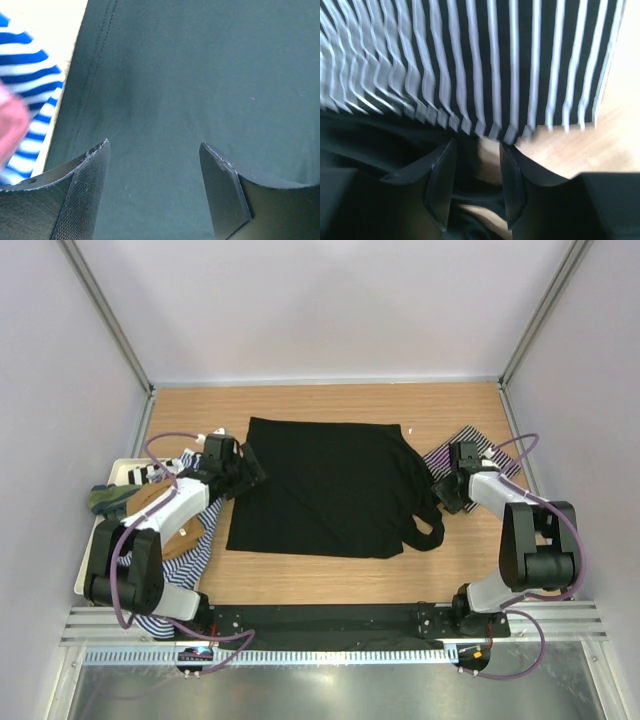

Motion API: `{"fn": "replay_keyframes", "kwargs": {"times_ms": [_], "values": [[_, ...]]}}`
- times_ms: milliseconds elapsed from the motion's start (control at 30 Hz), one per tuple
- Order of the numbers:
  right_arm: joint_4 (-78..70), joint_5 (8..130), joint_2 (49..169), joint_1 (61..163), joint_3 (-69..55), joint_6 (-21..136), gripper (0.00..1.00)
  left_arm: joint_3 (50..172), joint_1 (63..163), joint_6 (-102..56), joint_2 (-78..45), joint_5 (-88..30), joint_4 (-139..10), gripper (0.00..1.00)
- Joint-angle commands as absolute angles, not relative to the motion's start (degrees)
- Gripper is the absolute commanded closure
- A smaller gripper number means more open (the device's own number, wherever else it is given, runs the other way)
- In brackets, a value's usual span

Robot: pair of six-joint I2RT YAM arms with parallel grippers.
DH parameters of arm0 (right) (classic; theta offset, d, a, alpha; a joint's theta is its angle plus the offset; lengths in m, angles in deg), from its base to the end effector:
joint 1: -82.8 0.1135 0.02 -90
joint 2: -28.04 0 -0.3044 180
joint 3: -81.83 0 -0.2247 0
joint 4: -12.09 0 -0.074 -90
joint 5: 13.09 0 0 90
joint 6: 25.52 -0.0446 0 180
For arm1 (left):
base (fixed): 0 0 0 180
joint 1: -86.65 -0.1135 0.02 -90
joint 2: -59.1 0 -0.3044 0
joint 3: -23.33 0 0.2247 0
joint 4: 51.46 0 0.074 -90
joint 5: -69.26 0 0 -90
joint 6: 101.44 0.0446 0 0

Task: Fold and stack the tank tops

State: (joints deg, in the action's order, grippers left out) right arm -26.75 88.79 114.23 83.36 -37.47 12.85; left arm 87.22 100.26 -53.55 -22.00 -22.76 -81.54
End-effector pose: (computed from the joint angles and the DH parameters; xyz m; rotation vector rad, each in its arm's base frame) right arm 0.2536 -0.0067 0.2145 1.1991 2.3643 0.0180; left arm 0.2601 -0.0646 0.2606 -0.5878 2.3831 -0.4867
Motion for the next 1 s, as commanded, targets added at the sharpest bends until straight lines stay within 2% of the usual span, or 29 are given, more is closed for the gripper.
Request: {"fn": "replay_keyframes", "kwargs": {"times_ms": [0, 233, 433, 633, 967], "values": [[-22.1, 87.8, 117.2, 79.2, -36.4, 11.0, 0.55, 87.1, 100.5, -54.1, -25.0, -24.1, -75.6, 0.27], [-20.2, 88.5, 122.6, 71.0, -33.9, 11.7, 0.54, 90.7, 98.8, -53.1, -36.2, -30.7, -75.6, 0.27], [-18.1, 89.3, 125.8, 70.8, -30.3, 12.6, 0.52, 93.1, 98.5, -52.0, -41.9, -31.0, -77.3, 0.28], [-21.8, 89.0, 129.8, 70.8, -21.5, 13.1, 0.59, 93.0, 96.7, -51.3, -43.4, -28.4, -78.5, 0.27], [-22.1, 89.9, 124.6, 75.8, -22.5, 12.6, 0.47, 88.8, 91.3, -54.7, -39.2, -23.1, -78.2, 0.24]]}}
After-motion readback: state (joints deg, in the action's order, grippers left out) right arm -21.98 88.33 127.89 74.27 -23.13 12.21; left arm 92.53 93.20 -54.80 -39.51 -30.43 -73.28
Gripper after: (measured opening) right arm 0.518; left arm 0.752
